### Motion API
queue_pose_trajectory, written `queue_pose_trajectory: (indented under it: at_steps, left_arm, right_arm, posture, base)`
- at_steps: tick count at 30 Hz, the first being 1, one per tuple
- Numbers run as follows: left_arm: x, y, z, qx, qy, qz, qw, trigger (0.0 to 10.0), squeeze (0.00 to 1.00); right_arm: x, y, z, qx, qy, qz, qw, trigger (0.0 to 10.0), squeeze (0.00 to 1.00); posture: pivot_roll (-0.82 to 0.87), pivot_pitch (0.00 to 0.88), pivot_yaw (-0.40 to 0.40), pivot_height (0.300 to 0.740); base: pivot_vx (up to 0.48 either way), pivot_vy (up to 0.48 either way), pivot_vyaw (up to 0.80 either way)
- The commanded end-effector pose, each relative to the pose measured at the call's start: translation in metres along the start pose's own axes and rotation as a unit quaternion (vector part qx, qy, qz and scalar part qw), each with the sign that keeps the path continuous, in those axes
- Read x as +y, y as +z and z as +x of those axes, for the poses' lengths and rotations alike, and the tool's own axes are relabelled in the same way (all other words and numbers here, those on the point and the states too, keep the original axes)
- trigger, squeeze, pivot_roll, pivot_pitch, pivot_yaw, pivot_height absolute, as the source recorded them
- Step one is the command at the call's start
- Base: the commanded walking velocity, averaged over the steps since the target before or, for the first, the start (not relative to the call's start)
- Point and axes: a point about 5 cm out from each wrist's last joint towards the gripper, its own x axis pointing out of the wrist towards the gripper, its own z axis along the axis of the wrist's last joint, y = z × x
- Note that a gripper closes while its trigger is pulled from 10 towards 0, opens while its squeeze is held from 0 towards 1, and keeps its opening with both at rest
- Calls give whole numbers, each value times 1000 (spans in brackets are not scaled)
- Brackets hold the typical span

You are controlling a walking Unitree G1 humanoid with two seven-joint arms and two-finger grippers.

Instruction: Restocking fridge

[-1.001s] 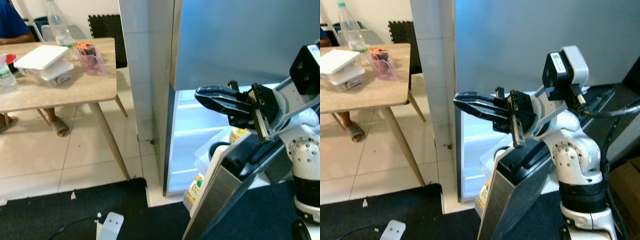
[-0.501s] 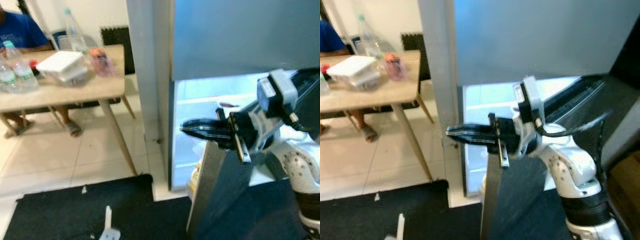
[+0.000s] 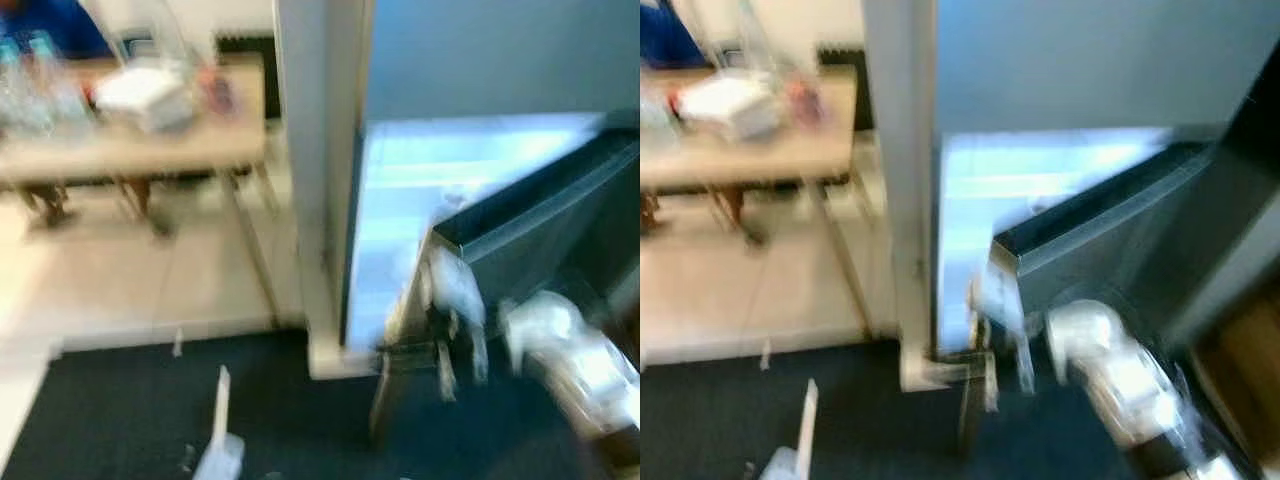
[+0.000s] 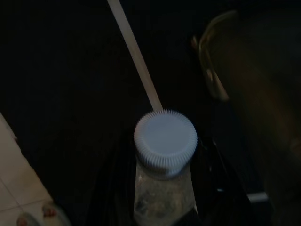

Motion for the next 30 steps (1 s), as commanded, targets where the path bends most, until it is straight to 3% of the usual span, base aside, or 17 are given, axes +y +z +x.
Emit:
queue_pose_trajectory:
  at_steps: [1, 2, 5, 6, 8, 9, 11, 12, 14, 16, 18, 19, 22, 23, 25, 30]
  left_arm:
    - [-5, 6, 1, -10, -10, 13, 1000, 10000, 0]
    - [-5, 6, 1, -10, -10, 13, 1000, 10000, 0]
    - [-9, 12, 2, -15, -12, 12, 1000, 10000, 0]
    - [-9, 12, 2, -15, -12, 12, 1000, 10000, 0]
    - [-11, 15, 2, -17, -13, 11, 1000, 10000, 0]
    - [-11, 15, 2, -17, -13, 11, 1000, 10000, 0]
    - [-12, 16, 2, -18, -14, 11, 1000, 10000, 0]
    - [-12, 16, 2, -18, -14, 11, 1000, 10000, 0]
    - [-12, 16, 2, -19, -14, 11, 1000, 10000, 0]
    - [-12, 16, 2, -19, -14, 11, 1000, 10000, 0]
    - [-10, 16, 2, -19, -14, 12, 1000, 10000, 0]
    - [-10, 16, 2, -19, -14, 12, 1000, 10000, 0]
    - [-6, 17, 2, -21, -9, 2, 1000, 10000, 0]
    - [-6, 17, 2, -21, -9, 2, 1000, 10000, 0]
    - [-4, 21, 2, -28, -4, -13, 1000, 10000, 0]
    - [0, 37, 3, -50, 7, -31, 998, 10000, 0]
  right_arm:
    - [-2, -43, -3, 73, -38, 51, 995, 10000, 0]
    - [-2, -43, -3, 73, -38, 51, 995, 10000, 0]
    - [-4, -89, -6, 142, -97, 111, 979, 10000, 0]
    - [-4, -89, -6, 142, -97, 111, 979, 10000, 0]
    - [1, -117, -9, 175, -129, 153, 964, 10000, 0]
    - [1, -117, -9, 175, -129, 153, 964, 10000, 0]
    - [7, -150, -15, 211, -203, 217, 931, 10000, 0]
    - [7, -150, -15, 211, -203, 217, 931, 10000, 0]
    - [20, -183, -26, 254, -301, 285, 874, 10000, 0]
    - [20, -183, -26, 254, -301, 285, 874, 10000, 0]
    - [39, -207, -34, 271, -367, 339, 823, 10000, 0]
    - [39, -207, -34, 271, -367, 339, 823, 10000, 0]
    - [67, -230, -38, 294, -405, 389, 774, 10000, 0]
    - [67, -230, -38, 294, -405, 389, 774, 10000, 0]
    - [84, -241, -38, 307, -418, 412, 749, 10000, 0]
    - [104, -250, -33, 324, -415, 425, 736, 10000, 0]
  posture:
    - [-70, 0, -34, 740]
    - [-70, 0, -34, 740]
    - [-70, 0, -34, 740]
    - [-70, 0, -34, 740]
    - [-72, 0, -32, 740]
    - [-72, 0, -32, 740]
    - [-73, 0, -30, 740]
    - [-73, 0, -30, 740]
    - [-73, 0, -25, 740]
    - [-73, 0, -25, 740]
    - [-73, 0, -20, 740]
    - [-73, 0, -20, 740]
    - [-69, 0, -16, 740]
    - [-69, 0, -16, 740]
    - [-68, 0, -11, 740]
    - [-70, 0, -5, 740]
  base:
    - [0, 0, 0]
    - [0, 0, 0]
    - [0, 0, 0]
    - [0, 0, 0]
    - [0, 0, 0]
    - [0, 0, 0]
    - [0, 0, 0]
    - [0, 0, 0]
    - [0, 0, 0]
    - [0, 0, 0]
    - [0, 0, -763]
    - [0, 0, -763]
    - [0, 0, -777]
    - [0, 0, -781]
    - [0, 0, -784]
    - [0, 0, -158]
